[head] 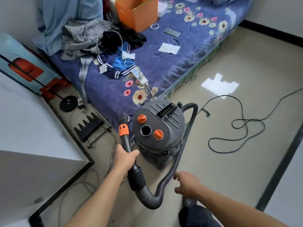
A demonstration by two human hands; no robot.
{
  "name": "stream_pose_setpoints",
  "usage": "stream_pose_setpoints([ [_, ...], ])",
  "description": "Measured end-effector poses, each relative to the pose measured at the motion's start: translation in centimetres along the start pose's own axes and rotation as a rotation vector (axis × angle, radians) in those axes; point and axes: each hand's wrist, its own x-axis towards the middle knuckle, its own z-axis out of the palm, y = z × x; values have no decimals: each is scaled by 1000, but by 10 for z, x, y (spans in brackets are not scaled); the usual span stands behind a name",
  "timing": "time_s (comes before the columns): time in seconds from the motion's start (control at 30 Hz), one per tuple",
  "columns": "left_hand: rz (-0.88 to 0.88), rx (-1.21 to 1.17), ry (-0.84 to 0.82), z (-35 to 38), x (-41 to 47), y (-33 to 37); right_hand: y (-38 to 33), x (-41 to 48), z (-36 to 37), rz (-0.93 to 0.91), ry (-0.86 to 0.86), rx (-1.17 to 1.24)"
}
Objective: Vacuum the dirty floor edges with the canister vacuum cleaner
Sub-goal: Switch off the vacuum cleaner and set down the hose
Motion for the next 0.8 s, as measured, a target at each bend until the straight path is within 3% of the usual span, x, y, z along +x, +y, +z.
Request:
stream_pose_setpoints([
  [0.17,-29,-7,-11,13,20,-5,6,49,-54,10,58,-42],
  [0.47,7,76,-33,11,31,-35,-46,137,-102,58,227,13],
  [0.8,37,123,-89,-11,44,-88,-59,179,-101,-7,326,-316],
])
